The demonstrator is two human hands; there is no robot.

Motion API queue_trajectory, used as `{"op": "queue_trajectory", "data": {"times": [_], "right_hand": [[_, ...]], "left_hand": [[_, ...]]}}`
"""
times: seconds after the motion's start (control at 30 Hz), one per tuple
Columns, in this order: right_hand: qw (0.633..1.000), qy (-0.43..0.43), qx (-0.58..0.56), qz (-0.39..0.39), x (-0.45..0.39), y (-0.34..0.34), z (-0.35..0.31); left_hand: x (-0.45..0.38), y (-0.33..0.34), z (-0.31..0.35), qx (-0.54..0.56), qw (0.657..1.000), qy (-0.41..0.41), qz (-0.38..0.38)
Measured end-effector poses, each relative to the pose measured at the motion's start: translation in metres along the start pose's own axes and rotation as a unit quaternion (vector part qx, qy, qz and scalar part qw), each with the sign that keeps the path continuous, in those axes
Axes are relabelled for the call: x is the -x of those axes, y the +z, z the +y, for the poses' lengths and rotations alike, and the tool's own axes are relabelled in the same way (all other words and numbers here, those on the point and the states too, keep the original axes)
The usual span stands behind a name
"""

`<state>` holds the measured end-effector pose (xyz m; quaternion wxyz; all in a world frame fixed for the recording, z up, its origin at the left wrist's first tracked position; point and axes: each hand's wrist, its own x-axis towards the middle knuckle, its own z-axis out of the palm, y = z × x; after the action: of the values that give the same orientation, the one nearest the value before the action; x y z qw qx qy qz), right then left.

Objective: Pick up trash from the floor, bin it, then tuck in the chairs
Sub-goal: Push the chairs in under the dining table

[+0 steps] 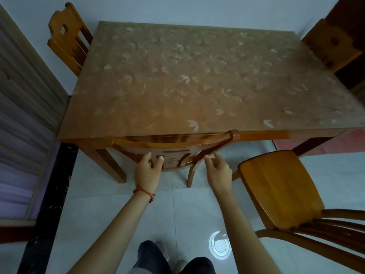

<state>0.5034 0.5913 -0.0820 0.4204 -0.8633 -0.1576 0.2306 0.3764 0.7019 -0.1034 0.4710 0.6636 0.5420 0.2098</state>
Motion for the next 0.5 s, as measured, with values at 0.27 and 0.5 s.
{"op": "queue_trajectory", "data": {"times": [0.27,0.5], "right_hand": [[0.996,-0.014,0.064,0.056,0.029,-0.051,0.058],[0.986,0.016,0.089,0.142,0.067,-0.104,0.11]], "left_hand": [[0.049,0.045,0.011,-0.166,0.955,0.211,-0.129],[0.081,0.102,0.026,-0.246,0.873,0.356,-0.223]]}}
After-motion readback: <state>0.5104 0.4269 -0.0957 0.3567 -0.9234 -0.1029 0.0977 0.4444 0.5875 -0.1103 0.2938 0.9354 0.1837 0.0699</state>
